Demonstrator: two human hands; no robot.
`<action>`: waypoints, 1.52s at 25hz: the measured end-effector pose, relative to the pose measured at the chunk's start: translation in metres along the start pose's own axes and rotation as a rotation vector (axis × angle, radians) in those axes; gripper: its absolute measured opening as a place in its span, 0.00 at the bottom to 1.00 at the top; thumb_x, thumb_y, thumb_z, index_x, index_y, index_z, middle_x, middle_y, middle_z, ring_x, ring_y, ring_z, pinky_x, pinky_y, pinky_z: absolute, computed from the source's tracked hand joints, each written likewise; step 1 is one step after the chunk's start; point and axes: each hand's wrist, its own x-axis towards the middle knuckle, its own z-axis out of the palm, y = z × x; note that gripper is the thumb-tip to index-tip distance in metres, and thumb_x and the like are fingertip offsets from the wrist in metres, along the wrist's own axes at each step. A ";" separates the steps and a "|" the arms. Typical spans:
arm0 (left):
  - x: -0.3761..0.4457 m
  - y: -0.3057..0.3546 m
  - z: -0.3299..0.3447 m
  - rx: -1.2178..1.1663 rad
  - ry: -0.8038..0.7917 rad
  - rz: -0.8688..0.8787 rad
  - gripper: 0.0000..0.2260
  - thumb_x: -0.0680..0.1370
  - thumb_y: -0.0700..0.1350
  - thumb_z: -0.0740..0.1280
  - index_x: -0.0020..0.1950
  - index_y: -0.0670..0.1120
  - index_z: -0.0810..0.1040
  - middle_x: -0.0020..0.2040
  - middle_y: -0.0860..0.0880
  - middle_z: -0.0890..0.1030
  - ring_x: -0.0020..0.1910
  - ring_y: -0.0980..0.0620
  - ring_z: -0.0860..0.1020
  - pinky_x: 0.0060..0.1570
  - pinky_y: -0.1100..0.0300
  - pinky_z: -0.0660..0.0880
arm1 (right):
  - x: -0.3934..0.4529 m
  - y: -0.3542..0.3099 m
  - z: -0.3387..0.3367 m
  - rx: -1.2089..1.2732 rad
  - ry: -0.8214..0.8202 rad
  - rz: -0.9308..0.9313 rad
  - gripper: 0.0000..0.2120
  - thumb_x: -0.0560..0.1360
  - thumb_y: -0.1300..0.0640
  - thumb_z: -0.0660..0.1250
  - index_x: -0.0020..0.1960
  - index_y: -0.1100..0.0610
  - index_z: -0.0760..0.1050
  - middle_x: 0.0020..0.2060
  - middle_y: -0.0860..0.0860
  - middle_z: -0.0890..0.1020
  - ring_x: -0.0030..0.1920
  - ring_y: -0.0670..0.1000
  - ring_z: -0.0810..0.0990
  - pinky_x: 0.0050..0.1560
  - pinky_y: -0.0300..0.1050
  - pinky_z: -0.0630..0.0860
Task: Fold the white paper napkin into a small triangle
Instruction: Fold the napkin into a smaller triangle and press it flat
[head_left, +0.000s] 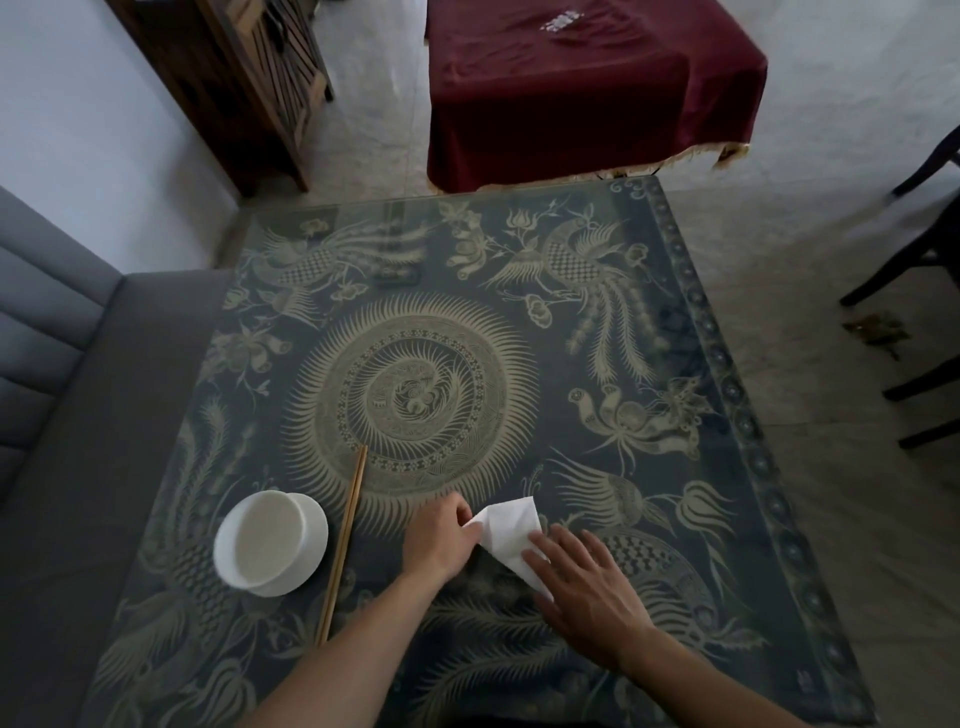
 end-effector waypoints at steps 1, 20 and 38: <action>-0.001 0.001 -0.001 -0.028 0.030 0.015 0.07 0.74 0.49 0.70 0.39 0.52 0.73 0.36 0.56 0.76 0.36 0.56 0.74 0.35 0.57 0.71 | 0.003 -0.002 -0.001 -0.028 0.000 -0.009 0.24 0.77 0.42 0.59 0.69 0.52 0.72 0.69 0.53 0.74 0.69 0.58 0.71 0.67 0.61 0.69; -0.045 0.001 0.021 0.171 0.165 0.592 0.11 0.69 0.42 0.76 0.44 0.49 0.76 0.46 0.53 0.78 0.45 0.52 0.77 0.41 0.58 0.73 | -0.002 -0.005 -0.003 -0.031 0.062 -0.063 0.25 0.75 0.45 0.64 0.69 0.54 0.72 0.67 0.52 0.76 0.68 0.55 0.73 0.63 0.61 0.72; -0.063 -0.006 0.033 0.229 0.145 0.534 0.08 0.71 0.50 0.73 0.45 0.49 0.79 0.46 0.53 0.79 0.47 0.50 0.78 0.42 0.55 0.74 | -0.026 0.001 0.008 0.043 0.037 -0.241 0.22 0.75 0.43 0.63 0.68 0.47 0.72 0.67 0.45 0.76 0.67 0.55 0.74 0.66 0.66 0.67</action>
